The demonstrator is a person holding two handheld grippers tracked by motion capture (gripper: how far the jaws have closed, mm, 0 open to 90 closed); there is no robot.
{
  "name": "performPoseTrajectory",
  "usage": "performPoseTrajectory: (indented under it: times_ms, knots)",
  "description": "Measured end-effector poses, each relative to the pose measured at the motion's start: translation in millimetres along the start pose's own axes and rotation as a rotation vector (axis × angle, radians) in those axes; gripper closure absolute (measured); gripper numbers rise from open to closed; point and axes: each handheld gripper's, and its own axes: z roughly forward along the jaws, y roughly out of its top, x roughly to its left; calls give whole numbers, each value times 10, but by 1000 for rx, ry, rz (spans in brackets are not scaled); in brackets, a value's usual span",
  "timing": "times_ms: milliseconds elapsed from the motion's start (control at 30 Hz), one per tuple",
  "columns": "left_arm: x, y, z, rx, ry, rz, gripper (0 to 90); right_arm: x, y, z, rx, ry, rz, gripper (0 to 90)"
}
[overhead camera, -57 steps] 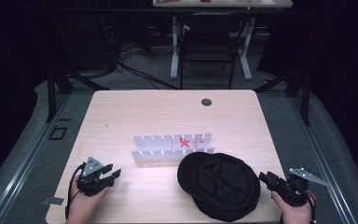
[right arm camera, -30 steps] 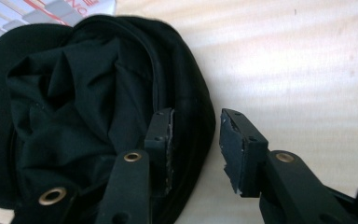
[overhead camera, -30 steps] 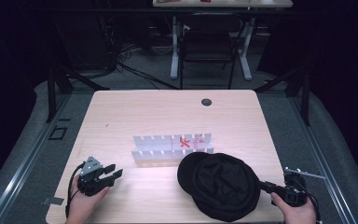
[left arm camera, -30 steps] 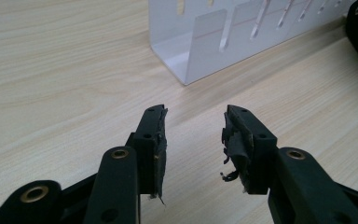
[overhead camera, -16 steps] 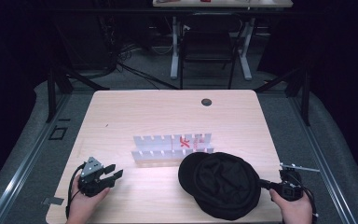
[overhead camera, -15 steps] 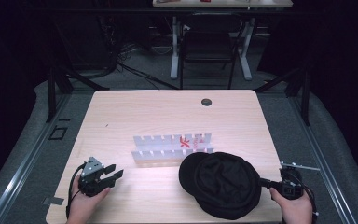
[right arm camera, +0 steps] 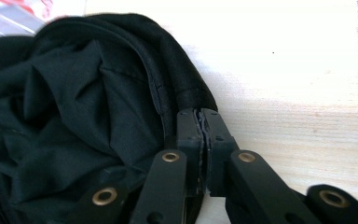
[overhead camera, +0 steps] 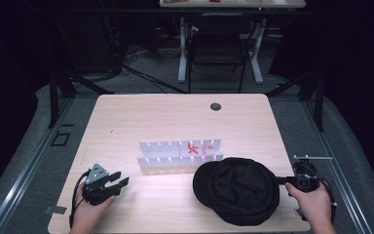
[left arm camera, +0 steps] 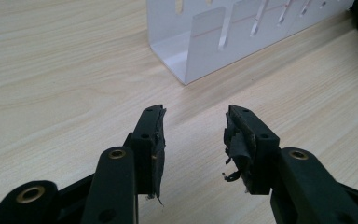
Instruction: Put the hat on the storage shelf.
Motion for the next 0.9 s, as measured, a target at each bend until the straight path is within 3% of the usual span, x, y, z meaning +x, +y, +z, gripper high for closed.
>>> performPoseTrajectory:
  times_ms: [33, 133, 167, 200, 267, 300, 433, 533, 567, 800, 833, 900]
  knots:
    - [-1, -1, 2, 0, 0, 0, 572, 22, 7, 25, -13, 17, 13, 859]
    - [-3, -4, 8, -2, 0, 0, 570, 49, 49, 11, 37, -4, 8, 822]
    - [-6, -5, 12, -1, 1, 0, 570, 50, 70, -15, 75, -33, -12, 814]
    - [-7, -6, 13, -1, 0, 0, 570, 64, 69, 6, 69, -11, 8, 812]
    - [-8, -6, 12, 0, 1, 0, 569, 74, 79, 1, 89, -25, 4, 807]
    - [-9, -6, 10, 0, 0, 0, 569, 91, 97, -15, 129, -47, 1, 802]
    - [-7, -4, 9, -2, 1, -1, 569, 106, 102, 7, 156, -33, 13, 802]
    - [-5, -6, 11, -4, 3, -4, 568, 117, 112, 25, 210, -65, 18, 812]
    - [-4, -5, 8, 0, 1, -5, 568, 114, 119, 29, 222, -50, 20, 815]
    - [-5, -5, 10, 3, 3, -5, 568, 133, 138, 75, 271, -72, 22, 795]
    - [-7, -7, 15, -3, 4, -6, 568, 150, 139, 75, 272, -93, 35, 795]
    - [-7, -7, 14, -3, 4, -5, 568, 147, 143, 101, 267, -69, 43, 800]
